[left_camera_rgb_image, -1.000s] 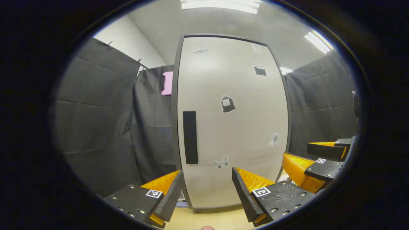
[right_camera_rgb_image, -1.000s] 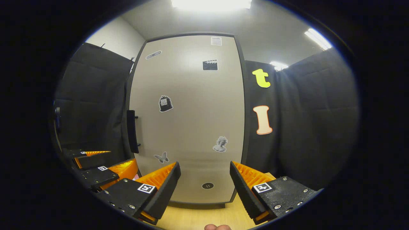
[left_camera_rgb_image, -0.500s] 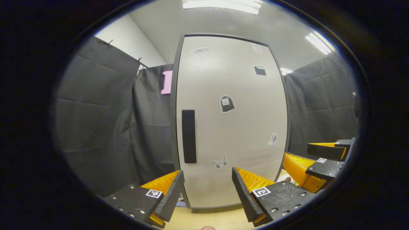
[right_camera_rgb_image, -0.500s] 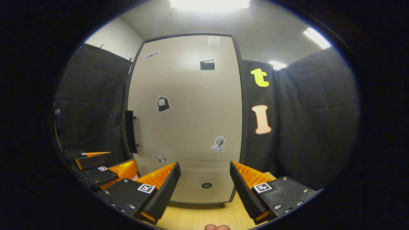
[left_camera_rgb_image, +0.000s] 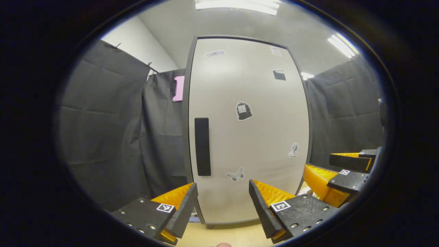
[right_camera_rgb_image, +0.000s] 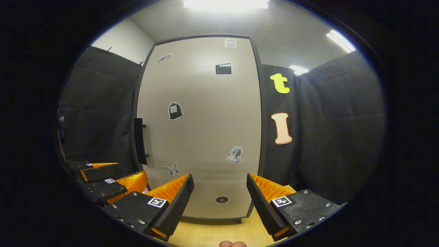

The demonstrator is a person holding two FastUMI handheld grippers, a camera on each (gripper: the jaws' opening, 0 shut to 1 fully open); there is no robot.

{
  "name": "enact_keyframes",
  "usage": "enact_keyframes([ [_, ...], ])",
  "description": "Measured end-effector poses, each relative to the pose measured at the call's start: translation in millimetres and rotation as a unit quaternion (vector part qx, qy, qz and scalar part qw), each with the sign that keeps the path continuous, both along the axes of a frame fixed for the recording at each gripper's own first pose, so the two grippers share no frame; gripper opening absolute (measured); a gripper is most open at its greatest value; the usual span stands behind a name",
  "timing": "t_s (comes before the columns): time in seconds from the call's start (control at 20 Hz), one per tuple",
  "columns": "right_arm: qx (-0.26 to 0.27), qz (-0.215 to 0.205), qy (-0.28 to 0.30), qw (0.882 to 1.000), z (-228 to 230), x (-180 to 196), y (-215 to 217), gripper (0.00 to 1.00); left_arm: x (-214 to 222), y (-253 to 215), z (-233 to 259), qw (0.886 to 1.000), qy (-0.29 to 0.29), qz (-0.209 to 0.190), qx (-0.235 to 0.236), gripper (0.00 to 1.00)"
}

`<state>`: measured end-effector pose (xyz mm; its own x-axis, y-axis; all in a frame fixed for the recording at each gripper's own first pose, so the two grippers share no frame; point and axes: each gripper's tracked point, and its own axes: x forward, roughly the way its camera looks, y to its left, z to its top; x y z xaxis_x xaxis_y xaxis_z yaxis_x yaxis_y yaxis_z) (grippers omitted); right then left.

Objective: Open the cabinet door with the right hand, grasp the bottle in the cabinet with the left hand and place it on the coaster, then close the cabinet door with the right hand.

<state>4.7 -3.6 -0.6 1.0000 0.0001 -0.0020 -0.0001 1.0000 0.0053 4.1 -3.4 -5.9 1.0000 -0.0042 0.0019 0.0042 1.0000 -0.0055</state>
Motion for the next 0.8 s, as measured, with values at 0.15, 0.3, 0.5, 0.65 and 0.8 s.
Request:
enact_keyframes([
  [0.15,-0.001,0.002,0.000,1.000,0.1,1.2,1.1,0.95,-1.1,1.0,1.1,1.000,-0.001,0.002,0.003,0.86],
  [0.3,-0.002,0.006,-0.002,1.000,2.3,3.5,3.7,0.95,-2.9,3.6,1.1,1.000,-0.001,0.002,0.005,0.86],
  [0.5,-0.009,0.019,-0.008,1.000,7.8,13.1,14.7,0.95,-10.8,16.7,-4.8,1.000,-0.001,0.010,0.004,0.86],
  [0.65,-0.011,0.032,-0.016,0.999,15.1,22.9,28.8,0.95,-22.2,29.5,-10.0,1.000,-0.008,0.011,-0.003,0.92],
  [0.8,-0.011,0.050,-0.023,0.998,23.4,34.1,48.8,0.95,-37.8,49.3,-19.1,1.000,-0.010,0.019,-0.008,0.93],
])
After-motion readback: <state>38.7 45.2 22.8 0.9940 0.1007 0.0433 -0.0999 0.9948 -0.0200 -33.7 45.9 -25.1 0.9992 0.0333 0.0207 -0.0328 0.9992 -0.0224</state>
